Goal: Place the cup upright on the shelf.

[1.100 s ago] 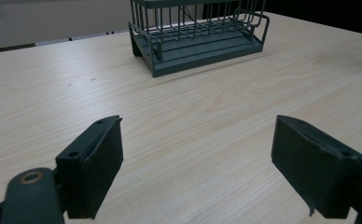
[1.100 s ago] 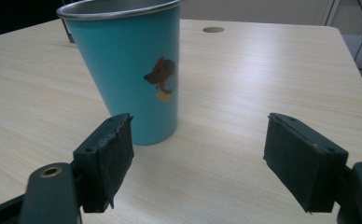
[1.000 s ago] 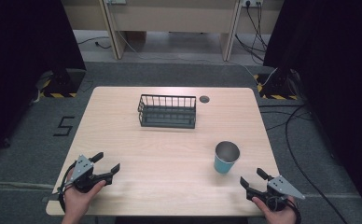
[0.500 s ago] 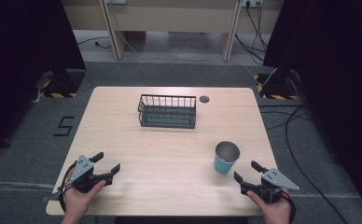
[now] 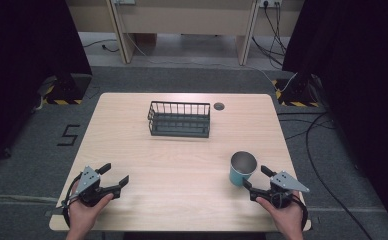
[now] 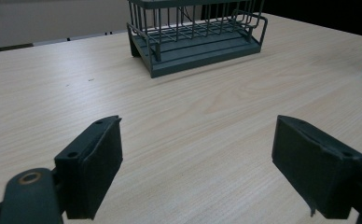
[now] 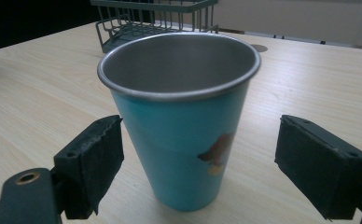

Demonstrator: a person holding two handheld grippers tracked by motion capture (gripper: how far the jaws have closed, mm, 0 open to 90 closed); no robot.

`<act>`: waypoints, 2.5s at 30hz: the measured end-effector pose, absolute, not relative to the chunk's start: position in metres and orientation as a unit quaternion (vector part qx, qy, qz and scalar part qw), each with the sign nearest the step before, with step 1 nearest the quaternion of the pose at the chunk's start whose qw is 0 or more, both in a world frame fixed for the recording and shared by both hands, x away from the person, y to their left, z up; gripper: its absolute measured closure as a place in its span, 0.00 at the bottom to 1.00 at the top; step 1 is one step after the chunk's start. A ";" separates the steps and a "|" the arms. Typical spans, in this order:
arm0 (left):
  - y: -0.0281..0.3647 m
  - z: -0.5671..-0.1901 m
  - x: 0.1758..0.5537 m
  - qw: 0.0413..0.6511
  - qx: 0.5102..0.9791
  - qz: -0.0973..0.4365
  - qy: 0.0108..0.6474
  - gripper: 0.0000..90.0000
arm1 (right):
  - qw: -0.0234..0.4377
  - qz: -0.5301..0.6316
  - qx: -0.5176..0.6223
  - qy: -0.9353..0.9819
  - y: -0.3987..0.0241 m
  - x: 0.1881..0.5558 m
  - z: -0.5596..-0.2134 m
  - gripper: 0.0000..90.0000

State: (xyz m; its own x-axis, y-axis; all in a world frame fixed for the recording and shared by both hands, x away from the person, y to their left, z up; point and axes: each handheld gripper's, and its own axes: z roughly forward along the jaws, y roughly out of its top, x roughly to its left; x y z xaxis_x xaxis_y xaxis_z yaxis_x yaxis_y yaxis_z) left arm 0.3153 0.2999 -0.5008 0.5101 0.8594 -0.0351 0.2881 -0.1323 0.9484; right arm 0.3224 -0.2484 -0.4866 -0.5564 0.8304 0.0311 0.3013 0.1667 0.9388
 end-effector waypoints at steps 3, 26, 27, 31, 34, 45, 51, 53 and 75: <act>0.300 -0.501 0.315 0.515 0.700 0.277 0.409 0.17 | 0.255 0.510 0.390 0.723 -0.243 0.327 -0.487 0.17; 0.300 -0.500 0.315 0.517 0.701 0.276 0.406 0.18 | 0.247 0.502 0.381 0.736 -0.219 0.356 -0.498 0.16; 0.300 -0.500 0.315 0.517 0.701 0.276 0.406 0.18 | 0.249 0.503 0.381 0.735 -0.218 0.357 -0.498 0.17; 0.300 -0.500 0.314 0.518 0.701 0.275 0.406 0.18 | 0.259 0.503 0.372 0.736 -0.218 0.357 -0.498 0.18; 0.300 -0.500 0.314 0.518 0.701 0.275 0.406 0.18 | 0.257 0.504 0.376 0.734 -0.218 0.357 -0.498 0.18; 0.300 -0.500 0.314 0.518 0.701 0.275 0.407 0.18 | 0.261 0.519 0.375 0.722 -0.217 0.359 -0.485 0.19; 0.300 -0.500 0.314 0.518 0.700 0.275 0.407 0.18 | 0.268 0.523 0.371 0.719 -0.214 0.364 -0.477 0.19; 0.300 -0.500 0.314 0.518 0.701 0.275 0.407 0.18 | 0.269 0.523 0.372 0.718 -0.213 0.365 -0.474 0.19; 0.301 -0.501 0.314 0.519 0.700 0.274 0.407 0.18 | 0.280 0.526 0.370 0.713 -0.201 0.382 -0.458 0.19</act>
